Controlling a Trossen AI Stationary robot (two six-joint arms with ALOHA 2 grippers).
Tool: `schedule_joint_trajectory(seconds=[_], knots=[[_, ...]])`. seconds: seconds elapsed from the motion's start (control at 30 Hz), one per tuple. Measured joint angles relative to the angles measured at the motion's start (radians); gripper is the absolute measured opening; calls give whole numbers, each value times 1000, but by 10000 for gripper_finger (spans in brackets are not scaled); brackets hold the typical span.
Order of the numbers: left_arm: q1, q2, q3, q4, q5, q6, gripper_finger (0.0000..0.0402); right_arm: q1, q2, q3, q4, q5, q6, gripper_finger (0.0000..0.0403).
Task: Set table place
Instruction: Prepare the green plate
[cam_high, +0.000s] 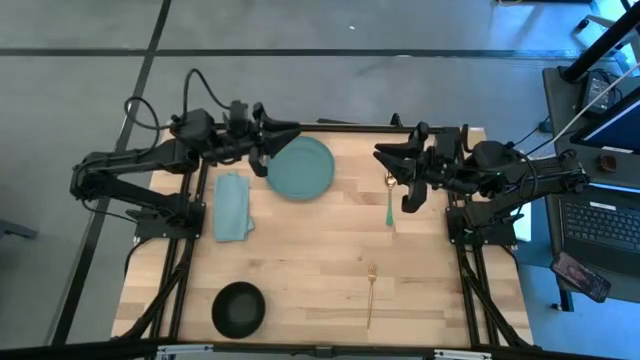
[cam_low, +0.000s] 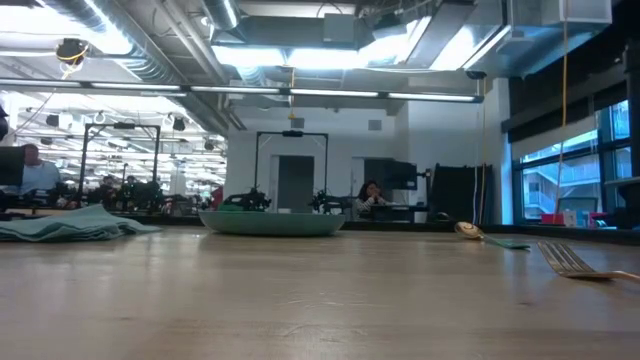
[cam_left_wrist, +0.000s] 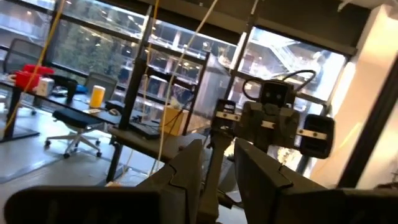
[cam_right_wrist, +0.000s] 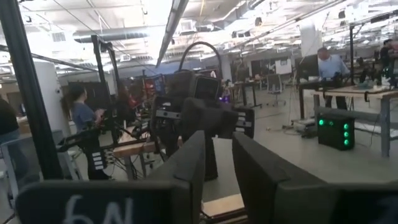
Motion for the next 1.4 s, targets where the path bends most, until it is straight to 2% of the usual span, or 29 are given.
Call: schedule_joint_trajectory(seconds=[0.13, 0.4, 0.57, 0.7, 0.83, 0.97, 1.03, 1.2, 1.4], knots=[[0, 15, 0, 6, -34, -56, 90, 0, 0, 0, -25, 0, 18, 84], [0, 73, -1, -83, 11, -94, 98, 0, 0, 0, -33, 0, 47, 84], [8, 172, -1, -104, -59, -88, 106, 0, 0, 0, -39, 0, 52, 84], [56, 237, 0, -138, -86, -117, 90, 0, 0, 0, -48, -1, 83, 84], [125, 284, 0, -337, -44, -83, 69, 0, 0, 0, -54, 0, 107, 84], [160, 349, -1, -521, 90, -88, 57, 0, 0, 0, -99, -1, 126, 84], [143, 389, -1, -585, 122, -81, 55, 0, 1, 0, -111, -1, 126, 84], [94, 512, -1, -605, 135, -47, 68, 0, 1, 0, -113, -1, 122, 84], [44, 600, 2, -604, 144, -24, 106, 0, 1, 0, -114, 0, 123, 84]])
